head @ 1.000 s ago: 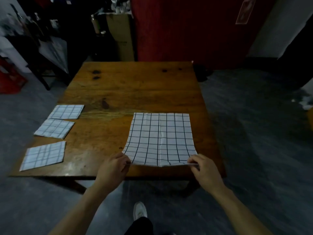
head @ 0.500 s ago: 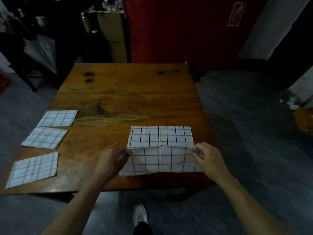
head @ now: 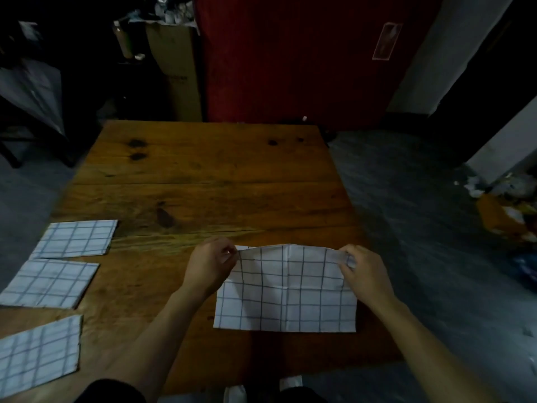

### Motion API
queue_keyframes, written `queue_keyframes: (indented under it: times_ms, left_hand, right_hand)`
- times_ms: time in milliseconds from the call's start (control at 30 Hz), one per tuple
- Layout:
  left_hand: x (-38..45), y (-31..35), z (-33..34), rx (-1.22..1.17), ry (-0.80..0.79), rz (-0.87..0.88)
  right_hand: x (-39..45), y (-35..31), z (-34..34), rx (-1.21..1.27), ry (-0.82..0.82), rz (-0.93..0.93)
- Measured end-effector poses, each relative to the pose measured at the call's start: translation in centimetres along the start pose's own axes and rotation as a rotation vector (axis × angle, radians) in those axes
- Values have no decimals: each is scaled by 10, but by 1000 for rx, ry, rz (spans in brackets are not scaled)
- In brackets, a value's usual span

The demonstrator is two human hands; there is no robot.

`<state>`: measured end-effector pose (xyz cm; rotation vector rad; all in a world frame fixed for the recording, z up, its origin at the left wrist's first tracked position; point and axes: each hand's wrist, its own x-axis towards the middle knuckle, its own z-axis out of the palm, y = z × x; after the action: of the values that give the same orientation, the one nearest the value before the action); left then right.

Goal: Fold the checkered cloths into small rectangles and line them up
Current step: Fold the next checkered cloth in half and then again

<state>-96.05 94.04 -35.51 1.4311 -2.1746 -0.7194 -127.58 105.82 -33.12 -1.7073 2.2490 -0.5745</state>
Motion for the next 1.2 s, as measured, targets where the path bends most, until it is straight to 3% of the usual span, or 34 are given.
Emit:
queue_keyframes:
  times_ms: [233, 400, 567, 733, 1033, 1200]
  left_hand:
    - [6, -3, 14, 80, -35, -122]
    - [1, -6, 30, 218, -128, -59]
    - [-11, -11, 54, 232, -227, -12]
    - [-26, 0, 79, 278, -342, 10]
    - [-49, 31, 120, 404, -508, 177]
    - [-51, 19, 122, 465, -539, 112]
  right_hand:
    - [19, 19, 21, -86, 32, 79]
    - [16, 32, 35, -70, 0, 114]
    - [3, 36, 53, -60, -89, 123]
    - [-19, 28, 75, -57, -281, 129]
    - [-40, -13, 119, -187, -514, -155]
    - [-34, -10, 132, -217, -564, -231]
